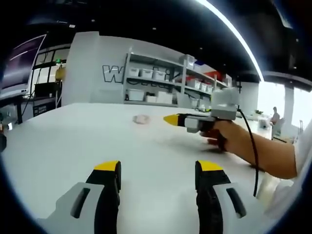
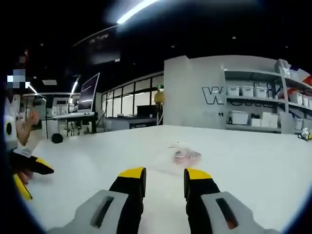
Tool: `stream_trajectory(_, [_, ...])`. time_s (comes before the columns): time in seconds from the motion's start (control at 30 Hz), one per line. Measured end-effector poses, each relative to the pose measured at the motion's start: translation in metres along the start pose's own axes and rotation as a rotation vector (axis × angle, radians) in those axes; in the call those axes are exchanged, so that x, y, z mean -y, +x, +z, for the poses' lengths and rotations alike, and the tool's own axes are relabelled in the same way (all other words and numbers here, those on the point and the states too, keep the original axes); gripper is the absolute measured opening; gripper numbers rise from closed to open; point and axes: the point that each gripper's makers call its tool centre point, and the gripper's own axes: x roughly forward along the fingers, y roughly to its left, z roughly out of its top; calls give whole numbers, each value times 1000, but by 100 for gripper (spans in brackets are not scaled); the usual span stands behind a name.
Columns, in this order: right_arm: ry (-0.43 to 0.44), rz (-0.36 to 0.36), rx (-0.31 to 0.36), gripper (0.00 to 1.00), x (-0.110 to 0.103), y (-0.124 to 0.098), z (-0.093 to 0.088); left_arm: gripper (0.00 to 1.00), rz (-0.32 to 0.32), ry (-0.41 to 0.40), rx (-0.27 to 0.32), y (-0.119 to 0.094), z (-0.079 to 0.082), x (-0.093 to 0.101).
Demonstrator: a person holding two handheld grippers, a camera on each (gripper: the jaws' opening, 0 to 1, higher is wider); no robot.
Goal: Open the resealable bag by pulling the two sides of the seal apart until the entire bag opening is separated and visibly accessible.
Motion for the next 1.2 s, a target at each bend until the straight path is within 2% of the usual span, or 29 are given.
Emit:
stream_trajectory(0.23, [1,-10,26,30,-6,-20,6,62,3,1,1,0,0,0])
stream_trajectory(0.43, [7,-12,40,30,-4,-22,9,62,6,-3,4,0,1,0])
stream_trajectory(0.77, [0,-13,71,31,-14,-46,13,62,17,-4,7,1,1,-2])
stream_trajectory(1.2, [3,-20,87,31,-13,-59,13,62,23,-14,9,2,2,-3])
